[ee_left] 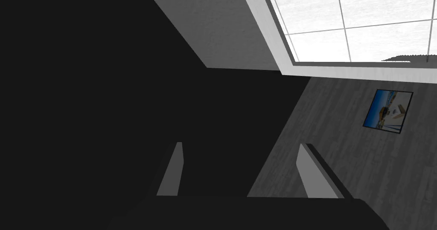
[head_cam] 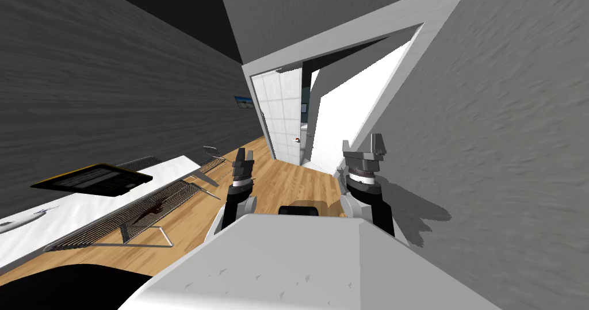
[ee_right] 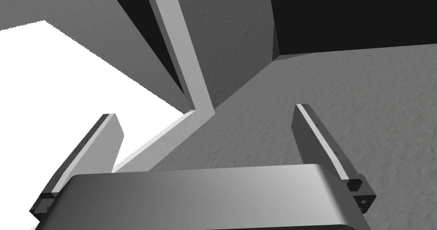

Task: Push the door open

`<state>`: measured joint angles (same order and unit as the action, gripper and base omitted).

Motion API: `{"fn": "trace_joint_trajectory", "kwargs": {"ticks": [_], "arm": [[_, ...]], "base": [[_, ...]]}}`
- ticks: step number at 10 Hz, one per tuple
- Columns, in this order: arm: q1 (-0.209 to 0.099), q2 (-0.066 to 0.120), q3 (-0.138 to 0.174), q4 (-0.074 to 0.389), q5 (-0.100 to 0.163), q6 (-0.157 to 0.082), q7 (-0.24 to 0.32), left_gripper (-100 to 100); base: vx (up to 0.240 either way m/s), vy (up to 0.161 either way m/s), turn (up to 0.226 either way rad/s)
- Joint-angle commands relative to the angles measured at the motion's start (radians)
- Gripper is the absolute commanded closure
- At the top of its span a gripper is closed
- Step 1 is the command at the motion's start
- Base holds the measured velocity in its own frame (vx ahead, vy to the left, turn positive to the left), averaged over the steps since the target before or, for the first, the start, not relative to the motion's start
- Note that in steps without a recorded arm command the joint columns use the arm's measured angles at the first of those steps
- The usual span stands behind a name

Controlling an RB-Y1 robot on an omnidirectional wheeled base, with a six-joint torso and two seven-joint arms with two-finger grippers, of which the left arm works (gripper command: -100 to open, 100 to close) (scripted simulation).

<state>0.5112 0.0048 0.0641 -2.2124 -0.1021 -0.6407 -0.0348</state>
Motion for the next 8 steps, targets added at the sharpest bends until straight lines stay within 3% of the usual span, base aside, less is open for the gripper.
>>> {"fn": "trace_joint_trajectory", "kwargs": {"ticks": [1, 8], "arm": [[-0.009, 0.009, -0.004, 0.031, 0.001, -0.002, 0.002, -100], [-0.053, 0.041, -0.023, 0.178, 0.007, -0.013, 0.010, -100]], "base": [[0.082, -0.003, -0.045], [0.146, 0.005, -0.043]]}}
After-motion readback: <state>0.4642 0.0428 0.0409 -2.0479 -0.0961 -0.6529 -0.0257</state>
